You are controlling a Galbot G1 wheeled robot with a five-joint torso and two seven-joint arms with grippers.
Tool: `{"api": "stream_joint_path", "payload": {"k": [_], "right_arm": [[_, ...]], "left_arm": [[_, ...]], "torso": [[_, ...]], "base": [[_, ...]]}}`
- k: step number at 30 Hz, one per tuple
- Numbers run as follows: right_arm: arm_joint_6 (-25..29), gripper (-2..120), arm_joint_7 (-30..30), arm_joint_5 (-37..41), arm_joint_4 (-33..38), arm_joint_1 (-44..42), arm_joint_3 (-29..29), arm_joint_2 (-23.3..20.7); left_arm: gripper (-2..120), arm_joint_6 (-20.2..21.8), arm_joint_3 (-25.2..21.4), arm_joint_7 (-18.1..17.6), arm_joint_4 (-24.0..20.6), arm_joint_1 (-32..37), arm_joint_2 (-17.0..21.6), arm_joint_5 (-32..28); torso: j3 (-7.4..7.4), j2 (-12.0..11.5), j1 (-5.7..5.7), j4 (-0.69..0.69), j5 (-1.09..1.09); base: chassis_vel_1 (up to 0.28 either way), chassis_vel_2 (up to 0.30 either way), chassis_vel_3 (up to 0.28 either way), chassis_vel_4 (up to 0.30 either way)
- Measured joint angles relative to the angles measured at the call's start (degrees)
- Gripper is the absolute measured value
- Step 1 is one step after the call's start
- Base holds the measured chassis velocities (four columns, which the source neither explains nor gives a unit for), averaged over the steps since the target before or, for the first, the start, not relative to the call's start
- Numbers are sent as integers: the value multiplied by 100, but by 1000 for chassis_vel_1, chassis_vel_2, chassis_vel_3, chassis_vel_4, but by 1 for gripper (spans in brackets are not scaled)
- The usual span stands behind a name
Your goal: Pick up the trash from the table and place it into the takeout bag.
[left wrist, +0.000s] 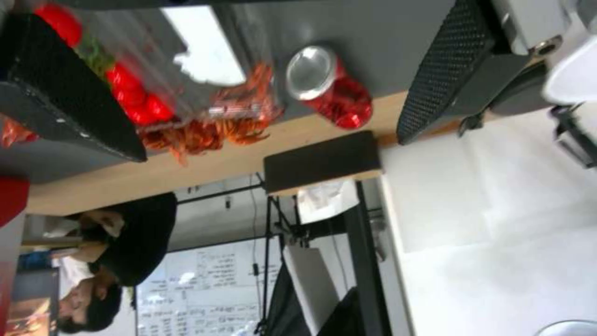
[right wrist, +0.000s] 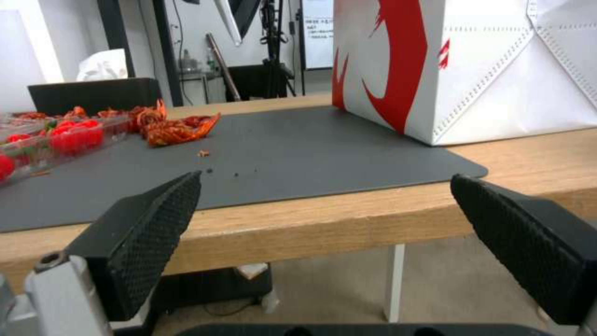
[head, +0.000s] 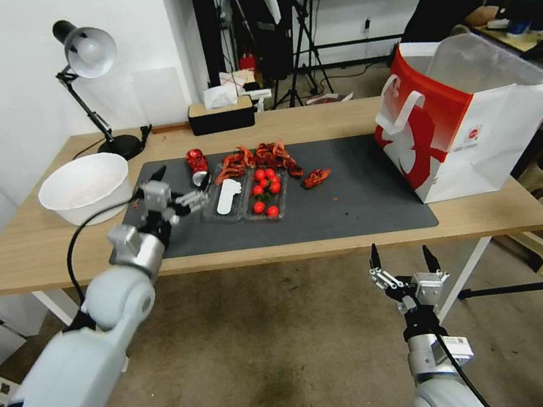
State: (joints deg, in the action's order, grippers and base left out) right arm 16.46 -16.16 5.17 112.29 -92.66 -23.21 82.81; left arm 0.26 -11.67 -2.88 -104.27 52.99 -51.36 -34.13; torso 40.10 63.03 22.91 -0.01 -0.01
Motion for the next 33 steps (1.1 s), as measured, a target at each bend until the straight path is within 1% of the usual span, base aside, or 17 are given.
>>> {"api": "stream_joint_path", "payload": {"k": [1, 2, 3, 5, 6, 9, 11, 12, 14, 15, 18, 21, 22, 24, 25, 31, 33], "right_arm": [[9, 100, -5, 0, 0, -14, -11, -11], [12, 100, -9, 0, 0, -18, -20, -14], [12, 100, -9, 0, 0, -18, -20, -14], [15, 100, -16, 0, 9, -16, -27, -13], [15, 100, -16, 0, 9, -16, -27, -13], [20, 100, -22, 0, 29, -16, -32, -7], [22, 100, -23, 1, 32, -17, -33, -7], [24, 100, -24, 2, 37, -20, -35, -6], [34, 100, -30, 10, 39, -23, -50, -8], [34, 100, -30, 10, 39, -23, -50, -8], [36, 100, -37, 23, 33, -8, -61, -5], [36, 100, -39, 25, 22, 0, -61, 1], [38, 100, -42, 28, 7, 4, -63, 2], [39, 100, -43, 28, 4, 6, -64, 2], [41, 100, -45, 31, -8, 10, -67, 2], [62, 100, -47, 36, -70, 31, -67, 14], [63, 100, -48, 37, -75, 34, -63, 17]], "left_arm": [[100, -73, -239, -8, -147, 455, -78, 154], [100, -113, -325, -9, -188, 618, -117, 244], [100, -113, -325, -9, -188, 618, -117, 244], [100, -200, -581, -18, -299, 1016, -216, 444], [100, -200, -581, -18, -299, 1016, -216, 444], [100, -301, -904, -20, -413, 1459, -271, 618], [100, -344, -988, -22, -434, 1599, -297, 656], [100, -391, -1112, -22, -460, 1771, -346, 697], [100, -584, -1575, -19, -520, 2332, -510, 773], [100, -584, -1575, -19, -520, 2332, -510, 773], [100, -857, -2040, -2, -542, 2958, -652, 930], [100, -972, -2180, -1, -543, 3192, -739, 979], [100, -1146, -2256, 1, -517, 3383, -839, 1068], [100, -1189, -2272, 1, -504, 3424, -864, 1094], [100, -1321, -2315, 4, -462, 3542, -943, 1163], [100, -1652, -2361, 17, -292, 3808, -1153, 1316], [100, -1692, -2345, 19, -264, 3824, -1173, 1332]], "torso": [[0, 0, 0, 1, 2], [0, 0, 0, 1, -1], [0, 0, 0, 1, -1], [0, 0, 1, 0, 1], [0, 0, 1, 0, 1], [0, 0, 0, 0, 2], [0, 0, 0, 0, 2], [0, 0, 0, 1, 0], [0, 0, 0, 1, 1], [0, 0, 0, 1, 1], [0, 0, 0, 1, 1], [0, 0, 0, 0, 3], [0, 0, 0, 1, 0], [0, 0, 0, 1, 1], [0, 0, 0, 0, 1], [1, -1, 1, 1, 2], [1, 0, 1, 1, 1]], "base": [[0, 0, 0, 0], [0, 0, 0, 0], [0, 0, 0, 0], [0, 0, 0, 0], [0, 0, 0, 0], [0, 0, 0, 0], [0, 0, 0, 0], [0, 0, 0, 0], [0, 0, 0, 0], [0, 0, 0, 0], [0, 0, 0, 0], [0, 0, 0, 0], [0, 0, 0, 0], [0, 0, 0, 0], [0, 0, 0, 0], [0, 0, 0, 0], [0, 0, 0, 0]]}}
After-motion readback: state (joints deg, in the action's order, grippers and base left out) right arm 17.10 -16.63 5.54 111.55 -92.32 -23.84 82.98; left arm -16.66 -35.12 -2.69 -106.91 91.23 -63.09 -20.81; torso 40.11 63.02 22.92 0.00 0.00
